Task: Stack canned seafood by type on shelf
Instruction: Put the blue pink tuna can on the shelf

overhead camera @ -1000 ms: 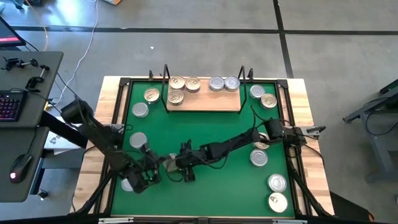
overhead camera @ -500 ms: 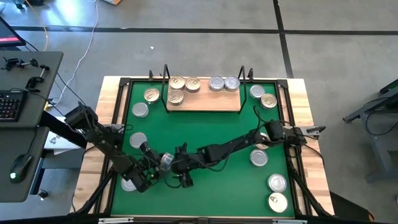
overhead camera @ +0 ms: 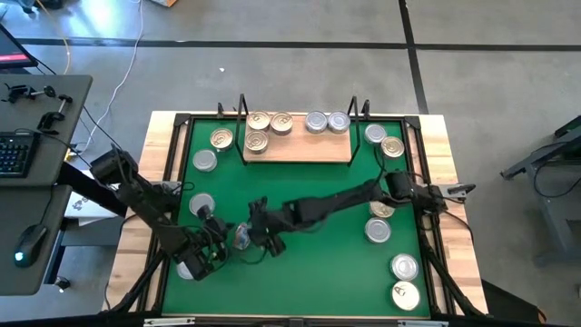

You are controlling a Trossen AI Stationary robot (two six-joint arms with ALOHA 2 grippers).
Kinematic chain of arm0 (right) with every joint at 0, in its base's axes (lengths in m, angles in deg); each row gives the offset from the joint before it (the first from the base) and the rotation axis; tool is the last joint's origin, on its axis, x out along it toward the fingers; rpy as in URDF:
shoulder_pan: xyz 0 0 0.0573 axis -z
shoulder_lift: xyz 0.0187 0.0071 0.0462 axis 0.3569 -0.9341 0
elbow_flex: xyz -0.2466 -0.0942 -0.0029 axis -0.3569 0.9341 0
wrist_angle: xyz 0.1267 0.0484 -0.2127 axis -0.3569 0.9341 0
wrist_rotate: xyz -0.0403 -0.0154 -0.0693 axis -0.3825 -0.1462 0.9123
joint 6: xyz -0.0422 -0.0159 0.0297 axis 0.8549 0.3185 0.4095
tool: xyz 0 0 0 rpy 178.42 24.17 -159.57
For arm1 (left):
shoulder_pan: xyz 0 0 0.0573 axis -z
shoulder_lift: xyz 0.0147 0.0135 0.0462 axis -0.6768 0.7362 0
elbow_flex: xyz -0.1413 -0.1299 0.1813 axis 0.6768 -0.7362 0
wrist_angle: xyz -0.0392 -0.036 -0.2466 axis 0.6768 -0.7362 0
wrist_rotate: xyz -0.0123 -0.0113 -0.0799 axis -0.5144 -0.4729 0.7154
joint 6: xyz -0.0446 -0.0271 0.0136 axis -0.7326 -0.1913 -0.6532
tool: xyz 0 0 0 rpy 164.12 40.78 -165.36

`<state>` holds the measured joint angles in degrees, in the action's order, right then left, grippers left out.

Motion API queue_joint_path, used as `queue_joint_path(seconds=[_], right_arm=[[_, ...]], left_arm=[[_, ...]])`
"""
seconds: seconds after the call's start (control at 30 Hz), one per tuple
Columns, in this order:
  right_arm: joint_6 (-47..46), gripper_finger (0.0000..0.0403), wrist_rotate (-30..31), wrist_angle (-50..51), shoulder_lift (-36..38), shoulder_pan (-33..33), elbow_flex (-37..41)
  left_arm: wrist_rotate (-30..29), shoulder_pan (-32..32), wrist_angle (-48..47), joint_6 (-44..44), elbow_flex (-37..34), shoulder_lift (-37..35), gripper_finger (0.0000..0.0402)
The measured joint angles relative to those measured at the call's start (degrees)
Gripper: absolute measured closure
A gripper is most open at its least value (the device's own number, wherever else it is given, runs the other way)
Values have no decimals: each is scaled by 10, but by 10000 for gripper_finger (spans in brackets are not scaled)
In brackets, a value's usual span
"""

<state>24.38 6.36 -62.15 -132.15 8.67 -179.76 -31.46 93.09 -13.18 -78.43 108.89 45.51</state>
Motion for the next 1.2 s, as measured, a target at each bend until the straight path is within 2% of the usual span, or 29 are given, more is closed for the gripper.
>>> queue_joint_path(seconds=[0.07, 0.13, 0.2, 0.27, 0.43, 0.67, 0.97, 1.07, 1.2], right_arm=[[0, 114, -21, 0, 0, 17, 0], [3, 114, -82, -8, -6, 35, 0], [13, 114, -150, -30, -18, 50, 0], [26, 114, -179, -63, -34, 57, 1], [25, 114, -184, -127, -60, 59, 1], [8, 119, -183, -127, -61, 56, 1], [-87, 121, -150, 16, -56, 53, -67], [-88, 121, -143, 55, -56, 49, -89], [-68, 121, -85, 63, -56, 39, -98]], left_arm=[[15, 7, 1, -9, 0, -1, 402], [26, 14, 2, -19, 0, -1, 401], [19, 18, 6, -25, 0, 0, 401], [1, 17, 12, -25, 0, 0, 402], [-29, 4, 32, 5, 0, 0, 401], [-27, -19, 41, 39, -1, 0, 402], [-45, -40, 50, 81, 0, 0, 401], [-46, -48, 55, 102, 0, 0, 401], [-43, -52, 54, 137, 0, -3, 401]])
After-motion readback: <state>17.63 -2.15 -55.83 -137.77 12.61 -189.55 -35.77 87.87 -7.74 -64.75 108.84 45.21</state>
